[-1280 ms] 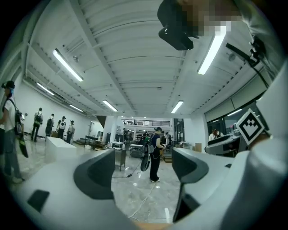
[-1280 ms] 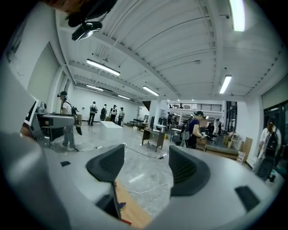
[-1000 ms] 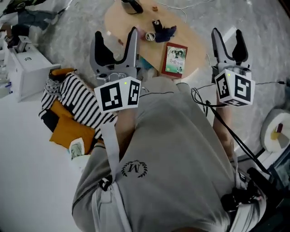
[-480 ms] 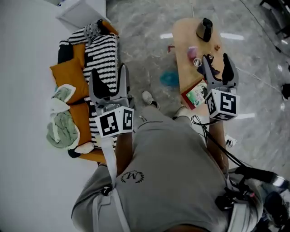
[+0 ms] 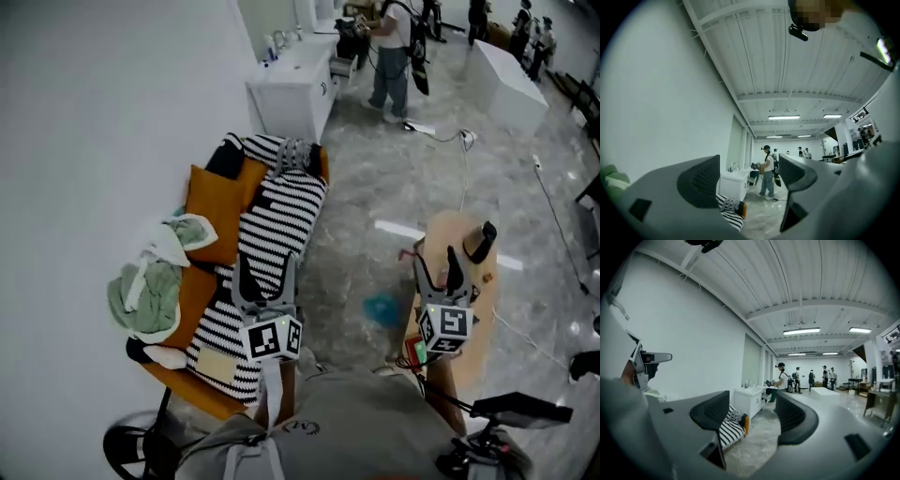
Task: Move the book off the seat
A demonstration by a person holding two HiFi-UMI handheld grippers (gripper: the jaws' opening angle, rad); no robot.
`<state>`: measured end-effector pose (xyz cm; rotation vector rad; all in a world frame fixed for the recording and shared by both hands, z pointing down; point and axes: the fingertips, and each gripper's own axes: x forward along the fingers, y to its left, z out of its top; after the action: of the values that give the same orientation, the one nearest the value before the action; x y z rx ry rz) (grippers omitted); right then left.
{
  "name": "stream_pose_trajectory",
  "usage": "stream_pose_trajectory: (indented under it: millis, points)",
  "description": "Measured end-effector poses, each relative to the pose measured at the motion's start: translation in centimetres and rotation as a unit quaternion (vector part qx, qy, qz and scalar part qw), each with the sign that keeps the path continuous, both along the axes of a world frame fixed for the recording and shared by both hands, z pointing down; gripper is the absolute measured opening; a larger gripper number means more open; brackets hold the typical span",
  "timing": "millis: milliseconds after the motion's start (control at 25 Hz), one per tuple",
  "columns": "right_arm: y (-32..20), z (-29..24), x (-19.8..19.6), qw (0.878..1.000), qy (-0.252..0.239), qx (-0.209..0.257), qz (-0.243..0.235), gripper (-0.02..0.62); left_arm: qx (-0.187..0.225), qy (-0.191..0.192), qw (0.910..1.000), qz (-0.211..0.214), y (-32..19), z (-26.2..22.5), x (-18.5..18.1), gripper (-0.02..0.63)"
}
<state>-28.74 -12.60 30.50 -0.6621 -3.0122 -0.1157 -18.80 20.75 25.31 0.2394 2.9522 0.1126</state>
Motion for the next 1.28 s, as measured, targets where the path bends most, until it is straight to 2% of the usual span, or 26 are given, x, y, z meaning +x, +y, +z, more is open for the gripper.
stream_pose_trajectory:
  millis: [200,440,600,760,960,1080,1280]
  points:
    - [9.8,0.3,0.4,0.998,-0.001,-0.01,-0.067,0.318,0.011,-0.001,0.9988,-0.047,8.3,0.7,4.1,0.382]
    - [23.7,0.1,1.8,0.992,0.0,-0.003,-0.127,0.319,0.038,-0.009,0.9965,-0.074,19.8,3.4,7.4,0.382]
    - [34.0,0.1,3.4,0.982,0.0,0.023,-0.188,0.319,0.047,0.001,0.9948,-0.09,25.0,5.4,8.2,0.383]
    - [43.4,-0.1,4.9,0.967,-0.013,0.039,-0.251,0.318,0.043,-0.017,0.991,-0.125,28.4,5.3,9.1,0.383]
    - [54.4,-0.7,6.9,0.941,-0.035,0.046,-0.334,0.319,0.06,-0.01,0.9768,-0.205,33.6,7.0,12.2,0.383]
    - [58.7,-1.2,9.6,0.923,-0.038,0.032,-0.38,0.319,0.043,-0.003,0.9658,-0.255,35.5,7.0,16.0,0.383]
    - [65.2,0.7,14.2,0.882,-0.013,0.012,-0.471,0.319,0.029,0.004,0.932,-0.361,38.9,7.2,22.5,0.383]
